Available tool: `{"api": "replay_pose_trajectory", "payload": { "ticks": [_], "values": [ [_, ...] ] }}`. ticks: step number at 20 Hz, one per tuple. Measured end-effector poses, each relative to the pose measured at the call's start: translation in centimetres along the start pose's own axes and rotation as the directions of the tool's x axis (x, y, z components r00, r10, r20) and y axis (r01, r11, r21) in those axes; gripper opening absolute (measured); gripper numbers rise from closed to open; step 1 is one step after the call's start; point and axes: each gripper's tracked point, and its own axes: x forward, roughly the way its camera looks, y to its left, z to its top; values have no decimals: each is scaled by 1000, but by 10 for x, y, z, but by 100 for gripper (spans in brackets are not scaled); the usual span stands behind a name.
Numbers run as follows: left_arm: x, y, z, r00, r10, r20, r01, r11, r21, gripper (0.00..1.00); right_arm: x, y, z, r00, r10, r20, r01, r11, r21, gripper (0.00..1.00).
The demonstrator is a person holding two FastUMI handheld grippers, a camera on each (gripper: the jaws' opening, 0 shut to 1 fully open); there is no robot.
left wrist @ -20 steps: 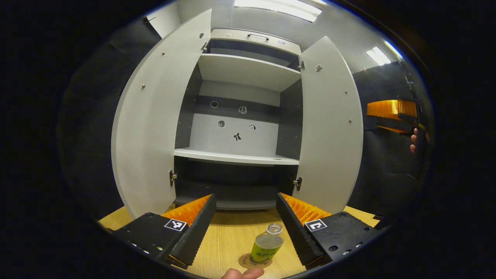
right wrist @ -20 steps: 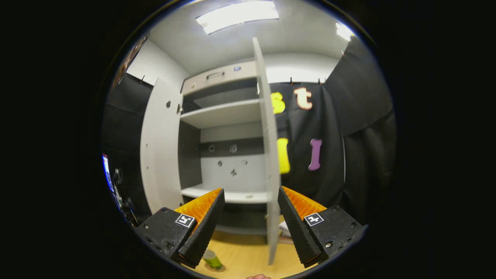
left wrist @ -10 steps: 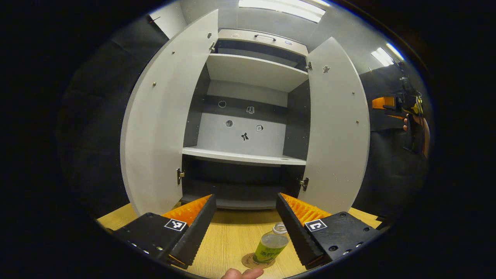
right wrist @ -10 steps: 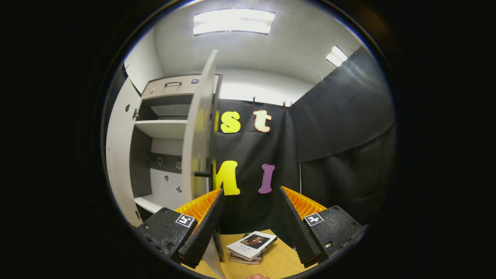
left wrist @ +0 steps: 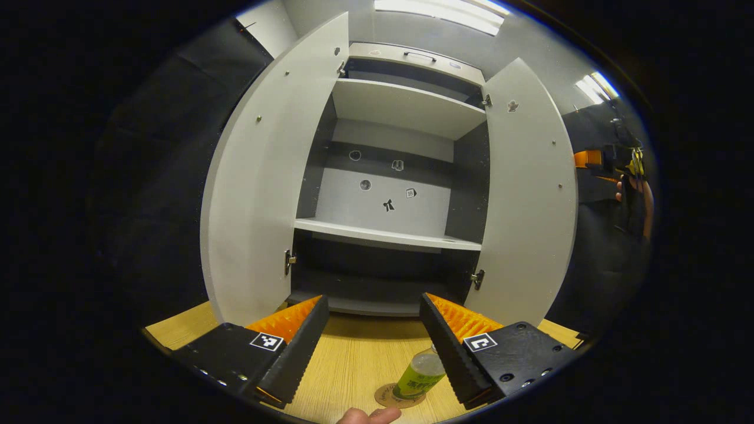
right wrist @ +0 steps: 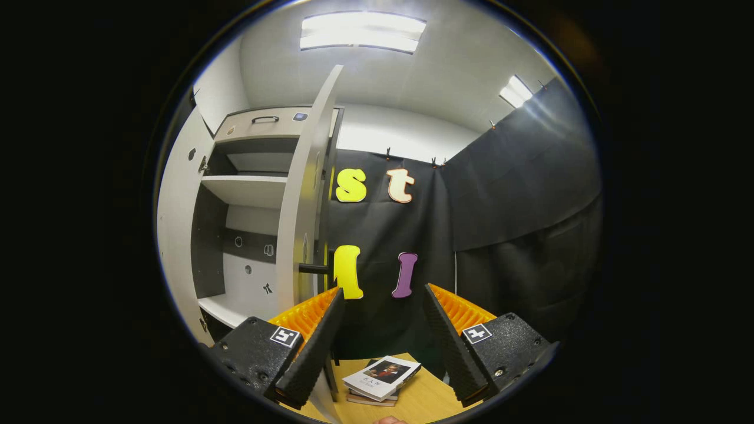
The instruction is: Grasp the bottle in the cabinet with the left hand and place it on the coaster, then close the right door with the right hand and the left door with the left hand.
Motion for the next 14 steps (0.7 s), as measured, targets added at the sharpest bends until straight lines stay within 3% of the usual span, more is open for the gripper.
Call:
{"api": "replay_pose_trajectory", "payload": {
  "ticks": [4,7,10,14],
  "values": [
    [2,0,2,1000,-14,10,14,1000,4,95,-5,8,2,1000,-6,0,6,999,-51,82],
    [1,3,-1,1000,-12,9,12,1000,-5,95,-9,20,2,1000,9,0,-9,1000,-9,83],
    [4,10,-4,1000,-3,-1,2,1000,-21,95,-15,40,-1,997,80,-11,-79,995,63,82],
    [2,15,-3,1000,4,6,-4,1000,-16,95,-19,67,-1,982,186,-17,-184,980,77,82]
  ]
}}
